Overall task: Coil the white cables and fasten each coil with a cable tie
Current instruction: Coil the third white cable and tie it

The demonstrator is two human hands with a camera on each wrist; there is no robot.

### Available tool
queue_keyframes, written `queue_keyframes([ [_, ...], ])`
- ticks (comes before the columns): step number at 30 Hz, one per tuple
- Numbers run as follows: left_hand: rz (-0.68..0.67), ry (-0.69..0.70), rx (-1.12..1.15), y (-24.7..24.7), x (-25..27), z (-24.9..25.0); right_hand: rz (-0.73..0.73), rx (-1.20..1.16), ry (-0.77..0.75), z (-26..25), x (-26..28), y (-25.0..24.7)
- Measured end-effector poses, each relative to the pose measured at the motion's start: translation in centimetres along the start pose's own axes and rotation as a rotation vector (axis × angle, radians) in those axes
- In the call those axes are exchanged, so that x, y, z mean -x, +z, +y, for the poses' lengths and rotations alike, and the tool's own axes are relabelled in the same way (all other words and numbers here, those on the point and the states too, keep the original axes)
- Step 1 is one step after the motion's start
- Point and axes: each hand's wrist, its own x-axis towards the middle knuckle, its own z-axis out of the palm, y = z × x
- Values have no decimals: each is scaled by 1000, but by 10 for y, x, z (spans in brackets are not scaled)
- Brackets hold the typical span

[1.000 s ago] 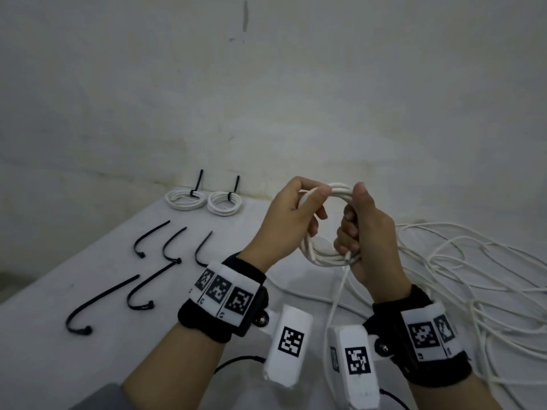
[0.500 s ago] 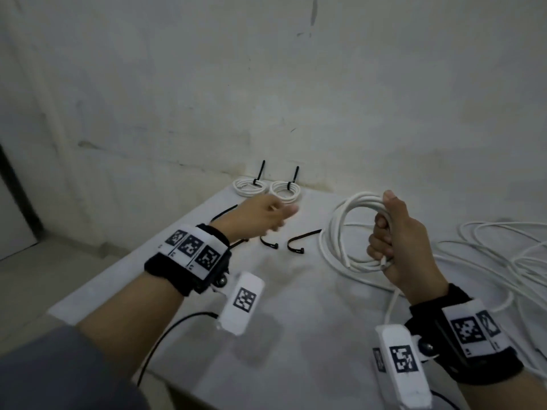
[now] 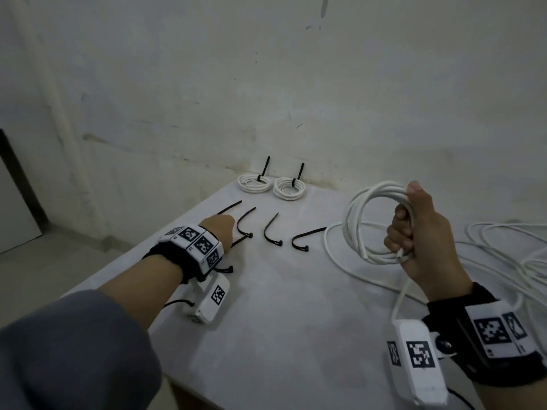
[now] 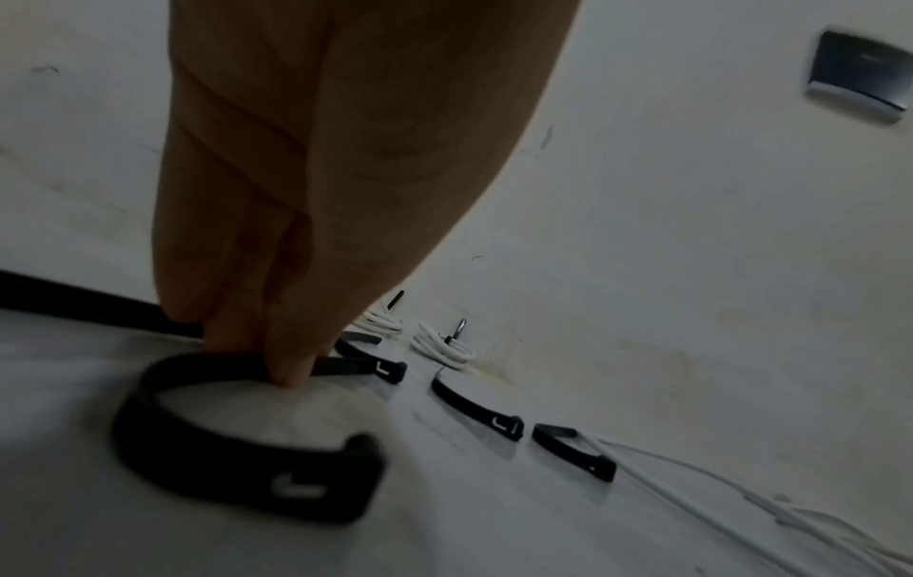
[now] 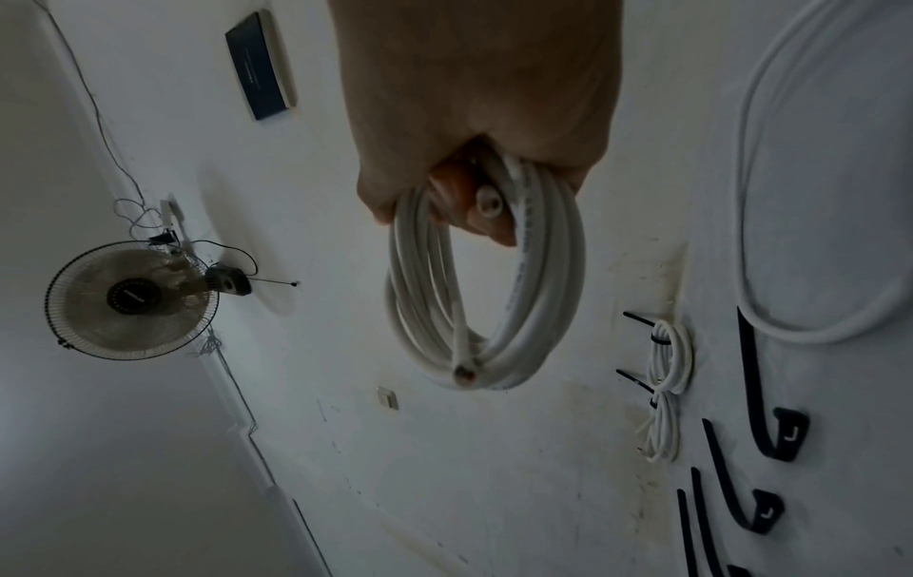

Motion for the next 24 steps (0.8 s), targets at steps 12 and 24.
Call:
queue_keyframes([
  [12, -126, 454, 1110, -52, 94, 104, 264, 140, -291, 11, -7, -11],
  [24, 206, 384, 1486, -18, 101, 178, 223, 273, -300, 13, 0, -3],
])
